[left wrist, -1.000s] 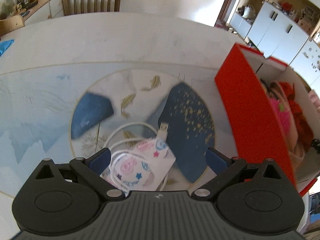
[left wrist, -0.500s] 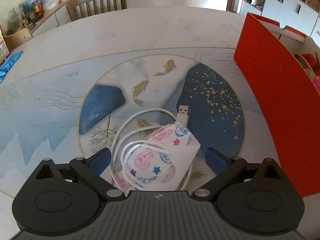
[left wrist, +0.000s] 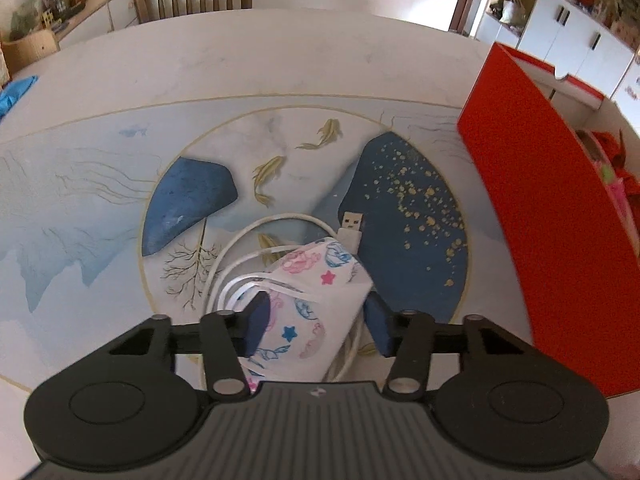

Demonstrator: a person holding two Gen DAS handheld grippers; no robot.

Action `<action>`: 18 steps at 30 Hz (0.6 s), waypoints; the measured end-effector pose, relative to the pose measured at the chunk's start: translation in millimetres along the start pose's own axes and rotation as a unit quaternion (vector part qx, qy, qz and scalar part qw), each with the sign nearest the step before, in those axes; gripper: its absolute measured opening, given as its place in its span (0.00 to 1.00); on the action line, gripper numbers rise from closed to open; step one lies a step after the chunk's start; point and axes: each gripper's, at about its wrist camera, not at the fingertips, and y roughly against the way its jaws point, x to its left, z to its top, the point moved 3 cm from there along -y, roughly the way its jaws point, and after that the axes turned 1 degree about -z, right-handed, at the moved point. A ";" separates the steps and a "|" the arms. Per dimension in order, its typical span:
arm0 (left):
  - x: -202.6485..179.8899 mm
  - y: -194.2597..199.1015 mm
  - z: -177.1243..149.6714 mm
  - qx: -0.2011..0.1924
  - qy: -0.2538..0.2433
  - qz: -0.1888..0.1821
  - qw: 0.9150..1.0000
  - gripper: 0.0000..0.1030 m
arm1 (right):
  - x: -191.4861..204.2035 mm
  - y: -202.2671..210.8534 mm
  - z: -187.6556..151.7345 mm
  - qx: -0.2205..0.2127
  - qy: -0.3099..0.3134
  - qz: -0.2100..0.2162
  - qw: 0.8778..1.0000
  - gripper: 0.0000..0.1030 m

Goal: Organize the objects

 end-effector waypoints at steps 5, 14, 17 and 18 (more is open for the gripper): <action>1.9 0.7 3.6 0.006 0.014 -0.011 1.000 0.27 | 0.7 0.0 0.6 0.000 0.000 0.000 1.000 0.13; 11.5 17.0 14.8 -0.011 0.027 0.007 1.000 0.04 | 3.1 -1.7 -0.3 0.000 0.000 -0.001 1.000 0.13; 16.2 27.7 19.9 -0.022 0.028 0.012 0.999 0.03 | 3.3 -1.9 -0.3 0.000 0.000 -0.001 1.000 0.13; 17.7 31.6 21.4 -0.027 0.028 0.012 0.999 0.03 | 3.4 -1.9 -0.2 0.000 0.000 0.000 1.000 0.12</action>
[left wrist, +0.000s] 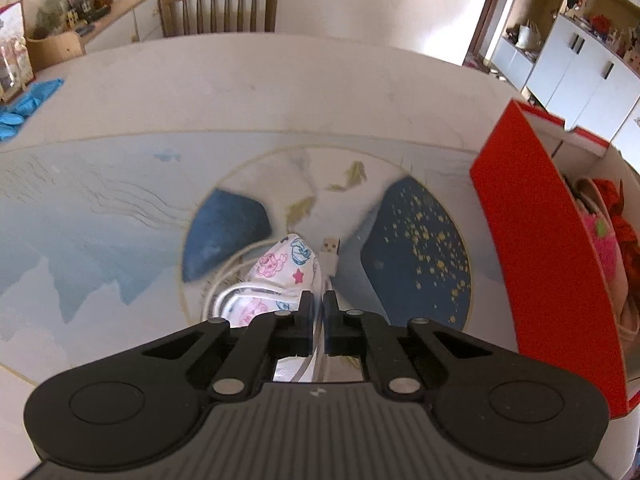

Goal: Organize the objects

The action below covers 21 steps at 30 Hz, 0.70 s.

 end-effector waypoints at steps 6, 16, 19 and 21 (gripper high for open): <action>4.1 24.5 11.3 -0.019 0.018 -0.023 0.999 0.03 | 0.3 -0.1 0.3 0.000 0.001 -0.001 1.000 0.12; -26.6 65.2 31.6 -0.051 -0.002 -0.081 0.995 0.03 | -0.5 -1.9 -1.0 0.001 0.001 0.000 1.000 0.12; -38.4 73.8 36.6 -0.059 -0.013 -0.098 0.993 0.03 | -0.7 -2.0 -0.9 0.000 0.000 0.000 1.000 0.12; -46.1 75.7 39.0 -0.060 -0.020 -0.109 0.992 0.03 | 0.5 -2.6 -0.1 0.000 0.000 0.000 1.000 0.12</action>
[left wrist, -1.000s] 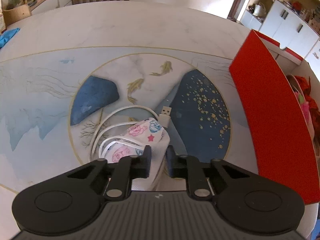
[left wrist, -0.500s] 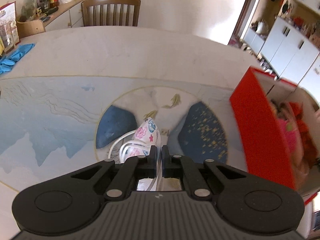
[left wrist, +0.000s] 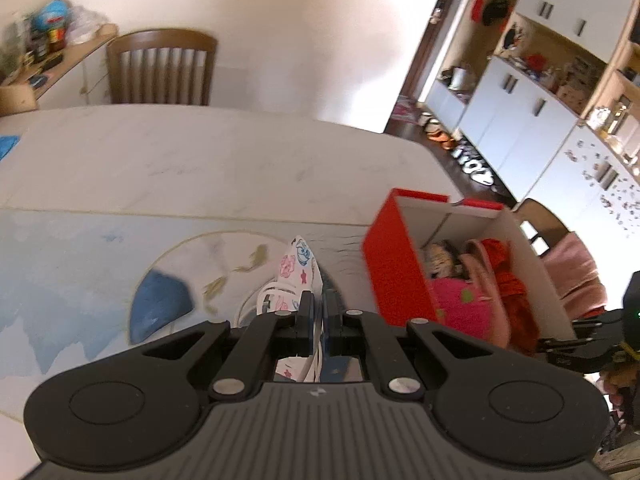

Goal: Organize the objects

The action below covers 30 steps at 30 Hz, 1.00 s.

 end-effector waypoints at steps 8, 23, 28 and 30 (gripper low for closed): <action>-16.1 -27.1 -24.8 0.040 -0.019 -0.015 0.999 0.03 | 0.0 -0.7 0.1 0.000 0.000 0.000 1.000 0.12; -4.2 -74.5 -68.9 0.100 0.022 -0.034 0.994 0.03 | 3.2 -5.4 -0.2 0.001 0.003 0.000 1.000 0.13; -0.4 -70.6 -65.2 0.092 0.034 -0.032 0.995 0.03 | 3.7 -6.0 0.0 0.001 0.002 0.000 1.000 0.13; 3.8 -68.3 -63.3 0.086 0.046 -0.029 0.995 0.03 | 4.1 -6.6 0.1 0.001 0.002 0.000 1.000 0.13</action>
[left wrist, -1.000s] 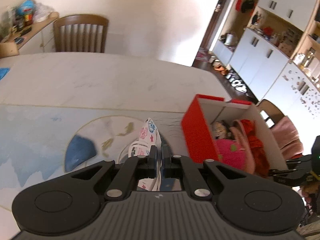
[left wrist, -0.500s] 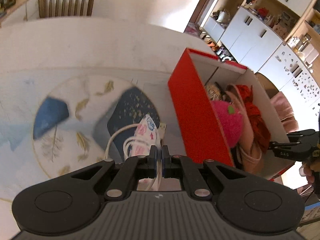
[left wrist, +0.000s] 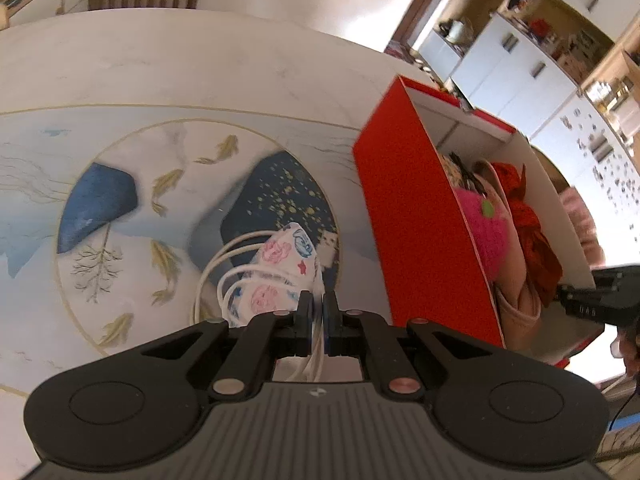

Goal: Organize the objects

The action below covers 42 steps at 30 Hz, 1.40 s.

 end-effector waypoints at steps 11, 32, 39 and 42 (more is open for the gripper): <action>15.4 -3.0 5.1 -0.005 0.032 0.014 0.999 0.04 | 0.0 0.2 0.2 0.000 0.001 0.000 1.000 0.14; 12.3 -34.7 2.2 0.049 -0.098 0.088 0.990 0.48 | 2.6 -2.5 -1.8 0.001 -0.001 0.002 1.000 0.14; 12.3 -45.2 -1.5 0.056 -0.121 0.102 0.986 0.50 | 2.6 -2.2 -1.5 0.001 -0.001 0.002 1.000 0.15; 10.9 -45.0 -3.3 0.053 -0.127 0.104 0.985 0.50 | 2.7 -2.9 -2.5 0.002 -0.001 0.001 1.000 0.15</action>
